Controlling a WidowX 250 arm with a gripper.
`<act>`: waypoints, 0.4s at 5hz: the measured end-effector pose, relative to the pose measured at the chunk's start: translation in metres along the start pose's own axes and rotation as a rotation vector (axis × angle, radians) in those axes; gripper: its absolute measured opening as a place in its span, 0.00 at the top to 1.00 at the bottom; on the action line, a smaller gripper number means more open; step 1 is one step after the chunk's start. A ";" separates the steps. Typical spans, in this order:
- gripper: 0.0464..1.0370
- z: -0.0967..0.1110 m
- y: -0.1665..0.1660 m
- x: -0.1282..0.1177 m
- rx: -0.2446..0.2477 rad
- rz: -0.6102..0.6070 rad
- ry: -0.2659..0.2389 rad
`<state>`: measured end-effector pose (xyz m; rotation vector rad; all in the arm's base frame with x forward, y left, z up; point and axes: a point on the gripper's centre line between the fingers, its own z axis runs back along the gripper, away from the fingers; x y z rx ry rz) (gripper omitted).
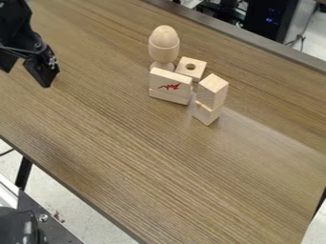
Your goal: Move the cube on the left side of the table
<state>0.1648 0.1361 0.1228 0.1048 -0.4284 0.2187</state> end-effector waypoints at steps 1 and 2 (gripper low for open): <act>0.04 -0.003 -0.003 -0.003 -0.011 0.004 0.011; 0.04 0.003 -0.010 0.007 -0.006 0.086 -0.047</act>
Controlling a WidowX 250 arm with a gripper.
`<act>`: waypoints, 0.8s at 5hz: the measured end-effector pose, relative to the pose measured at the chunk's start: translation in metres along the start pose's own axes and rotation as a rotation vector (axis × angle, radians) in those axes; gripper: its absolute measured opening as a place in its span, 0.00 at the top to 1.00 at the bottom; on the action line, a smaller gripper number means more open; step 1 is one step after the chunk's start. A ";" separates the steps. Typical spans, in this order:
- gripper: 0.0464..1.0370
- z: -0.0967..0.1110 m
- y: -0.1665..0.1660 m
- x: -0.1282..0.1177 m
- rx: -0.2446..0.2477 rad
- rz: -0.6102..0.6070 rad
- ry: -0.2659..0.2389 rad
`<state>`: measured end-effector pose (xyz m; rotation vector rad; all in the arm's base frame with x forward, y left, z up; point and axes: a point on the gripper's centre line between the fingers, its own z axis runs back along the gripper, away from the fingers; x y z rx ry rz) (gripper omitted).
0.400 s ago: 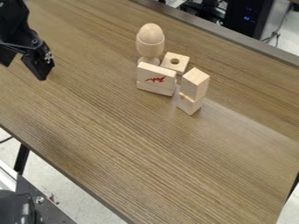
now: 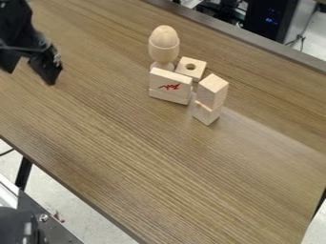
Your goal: Move the cube on the left side of the table
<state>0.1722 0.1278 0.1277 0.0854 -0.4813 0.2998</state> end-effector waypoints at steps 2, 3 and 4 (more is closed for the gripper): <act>0.04 0.000 -0.028 0.018 0.047 0.126 -0.002; 0.04 -0.003 -0.047 0.032 0.072 0.153 0.022; 0.04 -0.007 -0.071 0.050 0.102 0.214 0.053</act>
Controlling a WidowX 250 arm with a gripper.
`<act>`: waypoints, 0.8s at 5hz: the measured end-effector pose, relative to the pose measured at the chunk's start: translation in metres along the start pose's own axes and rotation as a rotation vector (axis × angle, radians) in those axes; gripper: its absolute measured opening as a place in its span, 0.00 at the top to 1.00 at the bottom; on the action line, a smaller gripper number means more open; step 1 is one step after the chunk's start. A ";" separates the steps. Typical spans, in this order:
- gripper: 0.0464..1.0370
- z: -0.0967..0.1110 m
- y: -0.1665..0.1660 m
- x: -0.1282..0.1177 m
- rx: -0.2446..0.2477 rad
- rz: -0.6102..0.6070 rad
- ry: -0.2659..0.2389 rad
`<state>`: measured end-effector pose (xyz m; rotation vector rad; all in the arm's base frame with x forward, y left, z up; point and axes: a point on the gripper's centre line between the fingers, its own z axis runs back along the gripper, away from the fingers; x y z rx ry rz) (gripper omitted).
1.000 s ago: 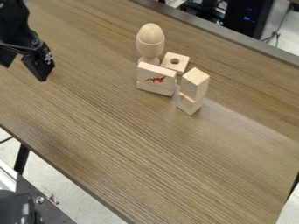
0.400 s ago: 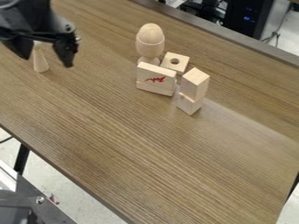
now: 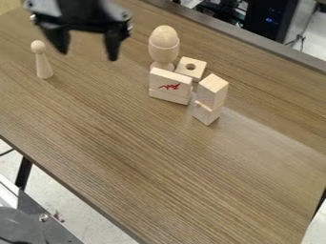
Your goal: Move the cube on the left side of the table
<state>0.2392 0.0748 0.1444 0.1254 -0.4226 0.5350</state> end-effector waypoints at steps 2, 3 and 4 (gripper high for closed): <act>0.04 0.010 -0.047 0.018 -0.053 0.198 0.062; 0.04 0.013 -0.064 0.019 -0.079 0.274 0.091; 0.04 0.015 -0.082 0.015 -0.084 0.353 0.156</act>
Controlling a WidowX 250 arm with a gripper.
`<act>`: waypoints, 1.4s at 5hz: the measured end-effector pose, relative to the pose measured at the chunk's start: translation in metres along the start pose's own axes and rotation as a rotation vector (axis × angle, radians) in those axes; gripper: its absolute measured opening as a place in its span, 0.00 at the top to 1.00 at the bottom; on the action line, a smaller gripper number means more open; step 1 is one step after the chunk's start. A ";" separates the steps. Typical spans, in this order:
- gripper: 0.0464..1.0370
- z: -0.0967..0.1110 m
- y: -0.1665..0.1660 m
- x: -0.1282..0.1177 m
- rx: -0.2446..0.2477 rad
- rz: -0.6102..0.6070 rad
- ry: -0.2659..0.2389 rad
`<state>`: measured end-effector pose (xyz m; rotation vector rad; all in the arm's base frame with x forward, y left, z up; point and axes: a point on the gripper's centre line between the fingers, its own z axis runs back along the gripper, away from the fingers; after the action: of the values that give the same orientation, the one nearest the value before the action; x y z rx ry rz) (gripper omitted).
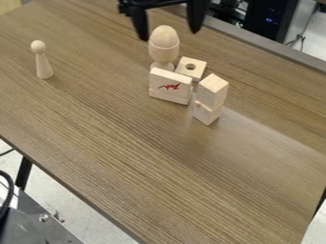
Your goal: Move the cube on the left side of the table
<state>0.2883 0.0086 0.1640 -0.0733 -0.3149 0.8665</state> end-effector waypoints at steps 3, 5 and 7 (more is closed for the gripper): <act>0.04 -0.021 -0.033 -0.028 0.073 0.050 0.060; 0.04 -0.047 -0.051 -0.025 0.138 0.097 0.026; 0.04 -0.061 -0.062 -0.017 0.168 0.208 0.011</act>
<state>0.3420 -0.0400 0.1134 0.0459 -0.2258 1.0955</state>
